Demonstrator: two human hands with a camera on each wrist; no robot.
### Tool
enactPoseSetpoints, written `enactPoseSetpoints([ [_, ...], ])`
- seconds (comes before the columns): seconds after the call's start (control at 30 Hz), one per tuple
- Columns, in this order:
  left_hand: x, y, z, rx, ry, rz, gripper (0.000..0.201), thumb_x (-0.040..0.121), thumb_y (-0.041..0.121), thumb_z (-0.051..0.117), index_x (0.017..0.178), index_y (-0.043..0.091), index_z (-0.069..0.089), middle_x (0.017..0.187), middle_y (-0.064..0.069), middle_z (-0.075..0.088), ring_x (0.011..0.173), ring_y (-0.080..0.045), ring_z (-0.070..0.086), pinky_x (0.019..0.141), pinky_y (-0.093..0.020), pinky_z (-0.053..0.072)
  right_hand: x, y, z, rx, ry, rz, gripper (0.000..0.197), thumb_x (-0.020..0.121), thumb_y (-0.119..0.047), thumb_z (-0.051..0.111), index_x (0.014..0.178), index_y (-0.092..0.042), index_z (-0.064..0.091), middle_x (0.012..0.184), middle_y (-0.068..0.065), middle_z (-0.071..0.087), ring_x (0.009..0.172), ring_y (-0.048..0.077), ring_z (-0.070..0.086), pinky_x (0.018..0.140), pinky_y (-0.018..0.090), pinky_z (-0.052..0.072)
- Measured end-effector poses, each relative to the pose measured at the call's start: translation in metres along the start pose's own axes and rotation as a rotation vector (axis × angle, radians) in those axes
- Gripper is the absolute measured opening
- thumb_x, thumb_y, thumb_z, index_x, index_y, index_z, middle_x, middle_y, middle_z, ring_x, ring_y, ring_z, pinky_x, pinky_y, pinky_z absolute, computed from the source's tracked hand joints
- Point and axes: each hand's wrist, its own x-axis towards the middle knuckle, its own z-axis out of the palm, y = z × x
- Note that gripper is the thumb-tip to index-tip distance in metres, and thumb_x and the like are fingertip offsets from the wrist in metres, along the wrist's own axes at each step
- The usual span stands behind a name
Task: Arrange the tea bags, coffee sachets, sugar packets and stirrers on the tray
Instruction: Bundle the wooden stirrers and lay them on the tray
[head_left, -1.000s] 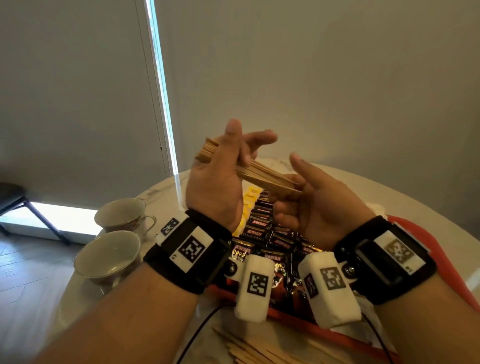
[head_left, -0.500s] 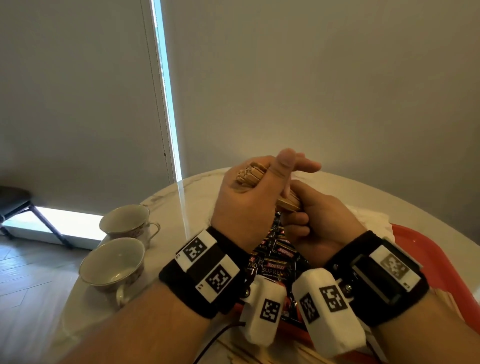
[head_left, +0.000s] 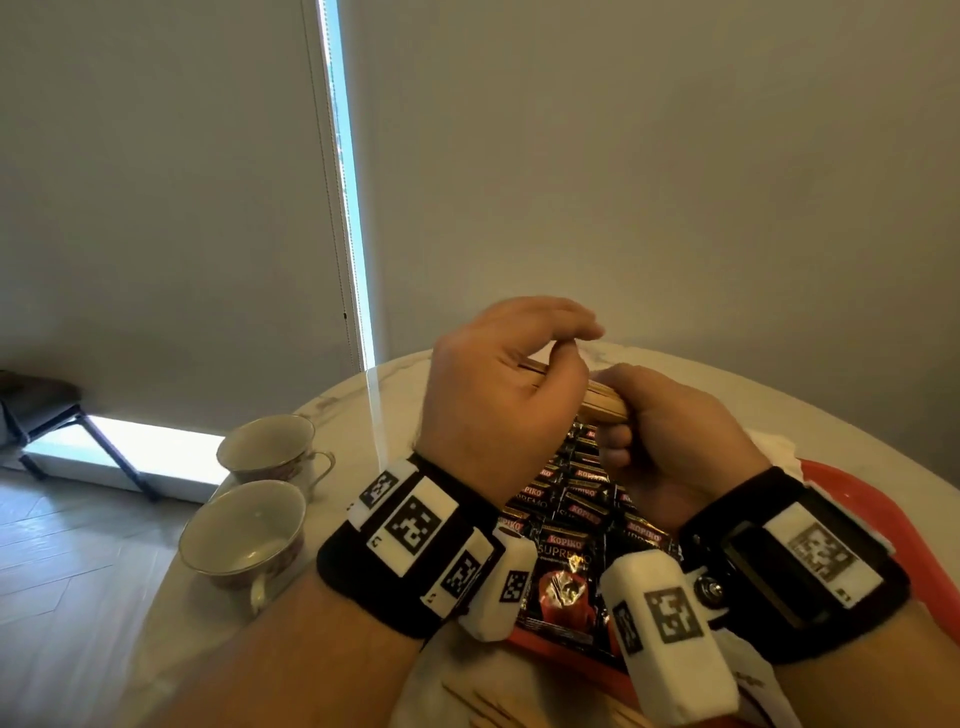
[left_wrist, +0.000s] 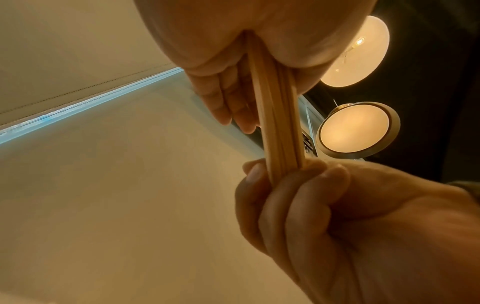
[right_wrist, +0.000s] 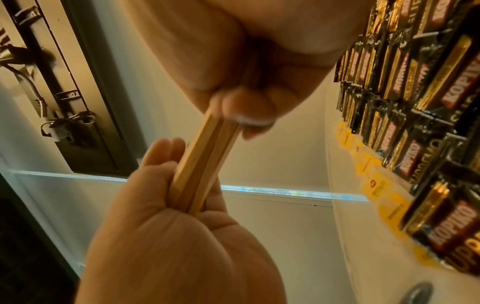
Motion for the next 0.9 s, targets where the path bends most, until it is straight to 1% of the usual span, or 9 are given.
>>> enactPoseSetpoints([
  [0.13,0.002,0.003,-0.002,-0.016,-0.04,0.033,0.029,0.088,0.006,0.057,0.101,0.012,0.082,0.104,0.004,0.078,0.104,-0.001,0.069,0.09,-0.015,0.052,0.0,0.004,0.0,-0.002,-0.08,0.043,0.032,0.092,-0.03,0.07,0.11,-0.004,0.065,0.065,0.002,0.058,0.048,0.008,0.044,0.039,0.019,0.038],
  [0.23,0.0,0.006,-0.002,-0.186,-0.11,-0.002,0.033,0.091,-0.007,0.056,0.11,0.008,0.077,0.101,0.0,0.077,0.099,-0.006,0.072,0.084,-0.018,0.057,0.001,0.006,-0.001,0.054,-0.116,0.053,0.022,0.093,-0.024,0.068,0.105,-0.006,0.064,0.066,0.001,0.054,0.046,0.006,0.04,0.037,0.017,0.035],
  [0.33,-0.004,0.014,0.004,-0.639,-0.132,-0.199,0.04,0.092,-0.011,0.063,0.127,0.008,0.063,0.103,-0.013,0.076,0.097,-0.025,0.076,0.086,-0.041,0.063,0.002,0.005,-0.002,0.097,-0.08,0.075,0.016,0.094,-0.021,0.066,0.101,-0.006,0.066,0.065,0.001,0.052,0.045,0.005,0.04,0.035,0.016,0.033],
  [0.4,-0.004,0.013,0.008,-0.862,-0.122,-0.294,0.052,0.082,0.0,0.079,0.128,0.013,0.059,0.1,-0.015,0.075,0.095,-0.034,0.073,0.089,-0.052,0.059,0.002,0.006,-0.001,0.113,-0.049,0.094,0.016,0.095,-0.023,0.065,0.098,-0.007,0.064,0.062,0.001,0.052,0.045,0.005,0.039,0.035,0.015,0.031],
  [0.5,-0.004,0.008,0.008,-0.931,-0.226,-0.325,0.041,0.072,0.025,0.092,0.104,0.015,0.069,0.086,-0.007,0.071,0.08,-0.03,0.067,0.08,-0.051,0.056,0.002,0.008,0.0,0.138,-0.071,0.111,0.012,0.094,-0.021,0.061,0.098,-0.01,0.064,0.06,0.0,0.052,0.044,0.004,0.038,0.033,0.014,0.03],
  [0.57,-0.004,0.005,0.007,-0.956,-0.268,-0.349,0.03,0.072,0.029,0.092,0.086,0.015,0.07,0.078,-0.006,0.066,0.068,-0.027,0.062,0.067,-0.044,0.053,0.001,0.009,0.0,0.143,-0.106,0.113,0.02,0.085,-0.02,0.064,0.103,-0.011,0.067,0.064,0.001,0.054,0.045,0.004,0.038,0.033,0.014,0.03],
  [0.73,-0.004,0.006,0.008,-0.897,-0.225,-0.399,0.042,0.065,0.042,0.095,0.062,0.014,0.063,0.06,-0.012,0.055,0.054,-0.026,0.051,0.054,-0.041,0.045,-0.001,0.012,0.002,0.097,-0.219,0.139,0.042,0.066,-0.032,0.074,0.099,-0.007,0.064,0.065,0.001,0.058,0.051,0.009,0.048,0.039,0.018,0.043],
  [0.83,-0.006,0.006,0.009,-0.876,-0.202,-0.433,0.043,0.069,0.05,0.09,0.062,0.017,0.063,0.057,-0.005,0.054,0.053,-0.025,0.051,0.059,-0.045,0.046,0.0,0.013,0.004,0.215,-0.236,0.17,0.041,0.09,-0.035,0.067,0.118,-0.004,0.065,0.081,0.008,0.063,0.069,0.017,0.062,0.057,0.026,0.057],
  [0.9,-0.007,0.006,0.01,-0.862,-0.198,-0.444,0.047,0.074,0.053,0.083,0.063,0.013,0.061,0.058,-0.002,0.054,0.055,-0.025,0.053,0.061,-0.044,0.047,0.003,0.012,0.002,0.357,-0.258,0.237,0.056,0.102,-0.043,0.056,0.138,0.001,0.056,0.092,0.012,0.064,0.08,0.021,0.064,0.068,0.03,0.058],
])
